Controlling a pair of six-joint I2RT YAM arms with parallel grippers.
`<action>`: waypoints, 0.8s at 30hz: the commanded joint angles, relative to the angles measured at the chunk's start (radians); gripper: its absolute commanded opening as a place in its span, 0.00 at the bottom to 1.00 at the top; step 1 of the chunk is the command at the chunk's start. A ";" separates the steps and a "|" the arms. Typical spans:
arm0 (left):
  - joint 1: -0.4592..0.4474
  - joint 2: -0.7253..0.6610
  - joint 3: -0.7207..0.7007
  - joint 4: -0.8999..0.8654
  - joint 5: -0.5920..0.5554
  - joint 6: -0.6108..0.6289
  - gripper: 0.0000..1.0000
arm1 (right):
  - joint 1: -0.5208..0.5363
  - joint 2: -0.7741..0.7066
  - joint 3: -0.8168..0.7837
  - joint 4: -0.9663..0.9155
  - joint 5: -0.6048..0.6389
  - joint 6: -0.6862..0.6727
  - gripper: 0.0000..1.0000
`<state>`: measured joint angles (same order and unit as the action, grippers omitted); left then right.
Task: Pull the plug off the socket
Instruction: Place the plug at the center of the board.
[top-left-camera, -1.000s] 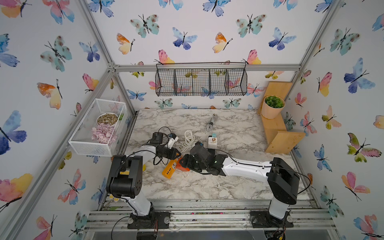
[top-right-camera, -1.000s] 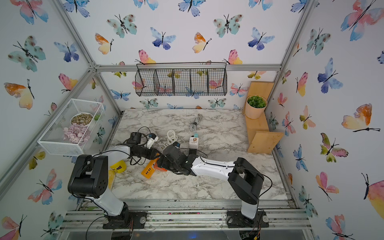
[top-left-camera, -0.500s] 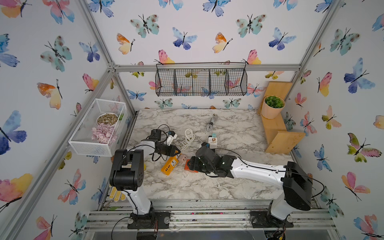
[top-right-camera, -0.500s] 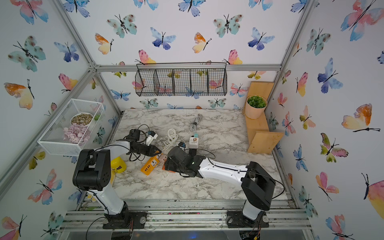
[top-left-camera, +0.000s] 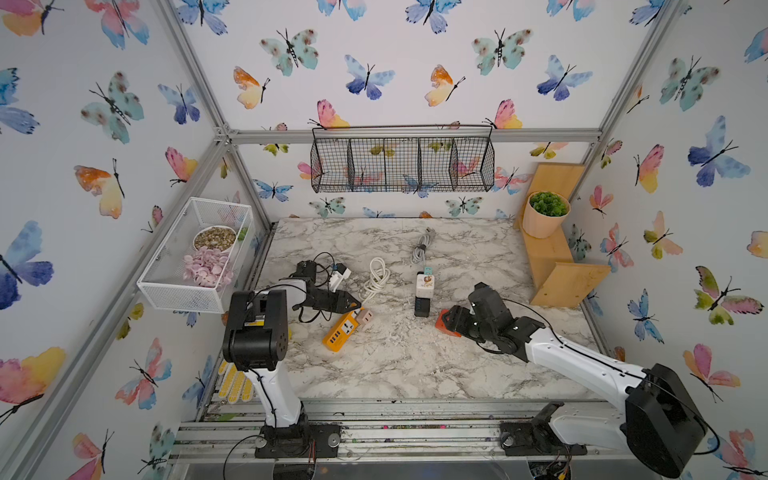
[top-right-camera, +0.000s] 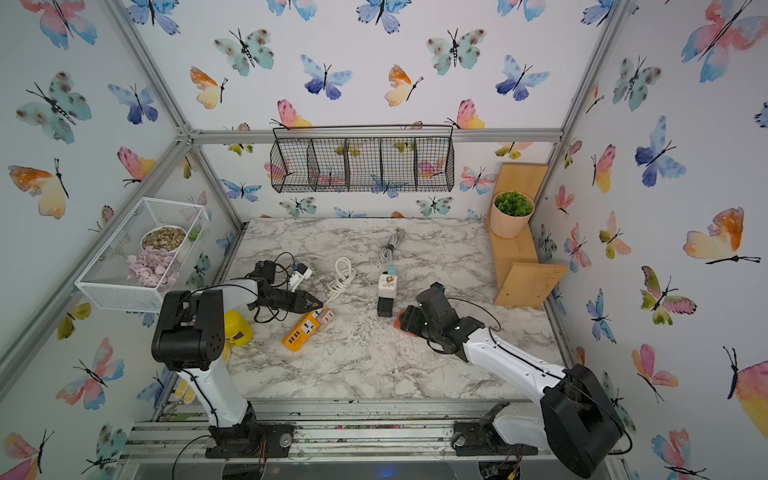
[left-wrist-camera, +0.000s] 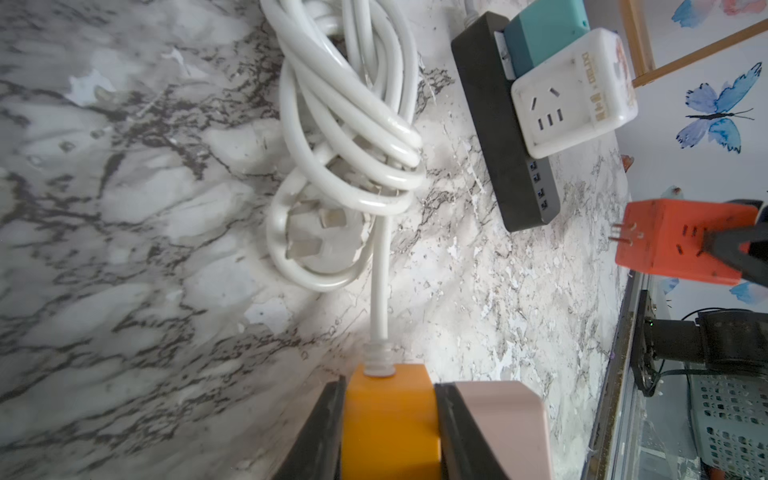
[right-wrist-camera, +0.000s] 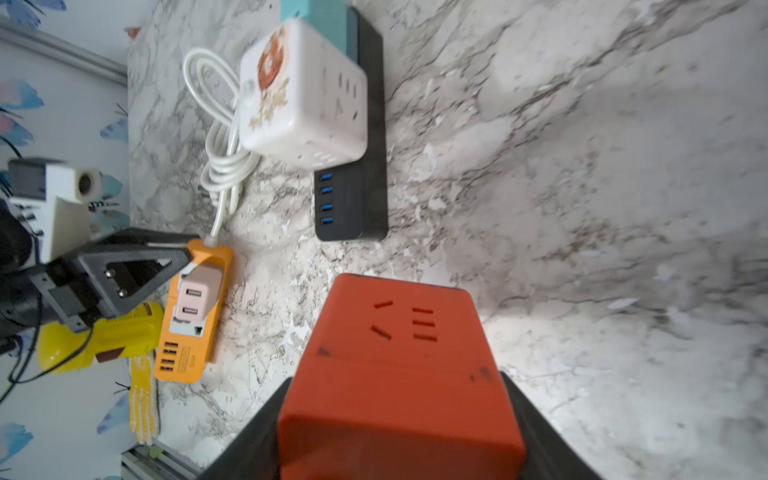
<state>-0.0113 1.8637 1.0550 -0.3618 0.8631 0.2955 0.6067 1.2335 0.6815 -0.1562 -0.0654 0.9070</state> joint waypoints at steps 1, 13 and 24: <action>-0.011 0.035 -0.033 -0.087 0.015 0.022 0.00 | -0.111 -0.051 -0.053 0.162 -0.166 -0.062 0.01; -0.010 0.044 -0.044 -0.090 0.044 0.025 0.00 | -0.350 -0.002 -0.223 0.581 -0.234 -0.002 0.01; -0.008 0.043 -0.051 -0.081 0.037 0.022 0.00 | -0.406 0.185 -0.210 0.707 -0.250 0.023 0.03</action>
<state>-0.0132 1.8748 1.0401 -0.3687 0.9131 0.2955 0.2077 1.4063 0.4610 0.4515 -0.2924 0.9161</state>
